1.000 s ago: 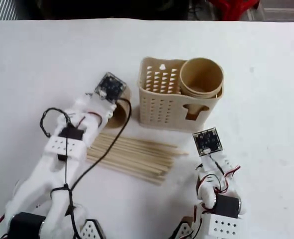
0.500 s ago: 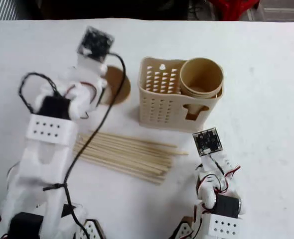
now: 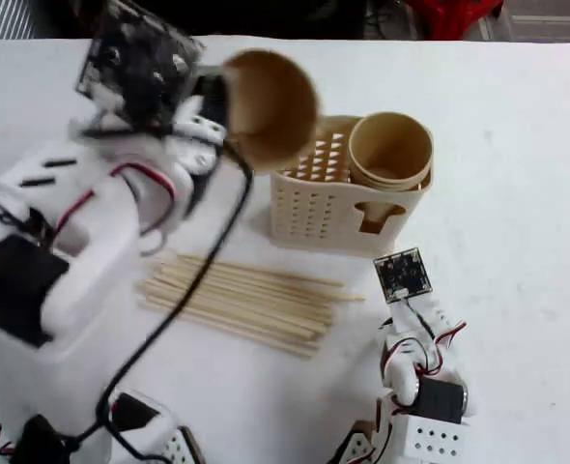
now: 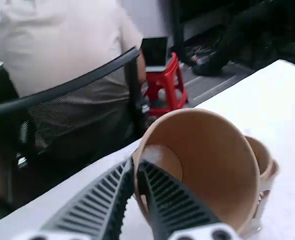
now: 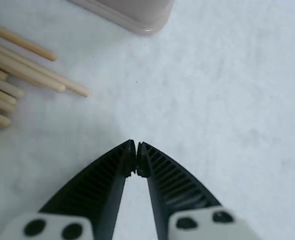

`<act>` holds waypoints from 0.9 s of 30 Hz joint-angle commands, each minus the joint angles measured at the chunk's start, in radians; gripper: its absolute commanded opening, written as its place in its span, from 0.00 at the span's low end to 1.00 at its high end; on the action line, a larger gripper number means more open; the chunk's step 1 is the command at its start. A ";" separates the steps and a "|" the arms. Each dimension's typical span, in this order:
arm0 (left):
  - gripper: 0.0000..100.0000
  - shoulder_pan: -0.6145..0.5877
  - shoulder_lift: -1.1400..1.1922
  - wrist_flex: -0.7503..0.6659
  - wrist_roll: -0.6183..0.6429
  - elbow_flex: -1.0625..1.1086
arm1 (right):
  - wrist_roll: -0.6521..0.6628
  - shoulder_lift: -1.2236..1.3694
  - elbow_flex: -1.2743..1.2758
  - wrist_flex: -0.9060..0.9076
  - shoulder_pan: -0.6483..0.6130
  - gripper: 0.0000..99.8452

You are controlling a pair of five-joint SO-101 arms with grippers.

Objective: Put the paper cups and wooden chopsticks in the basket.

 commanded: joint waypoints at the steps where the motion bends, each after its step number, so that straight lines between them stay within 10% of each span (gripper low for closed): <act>1: 0.02 0.125 0.007 -0.064 -0.018 -0.031 | 0.011 -0.012 -0.015 -0.022 0.007 0.02; 12: 0.02 0.239 0.005 -0.457 -0.020 0.381 | 0.011 -0.012 -0.015 -0.022 0.005 0.02; 27: 0.12 0.246 0.041 -0.534 -0.020 0.494 | 0.011 -0.012 -0.006 -0.024 -0.031 0.02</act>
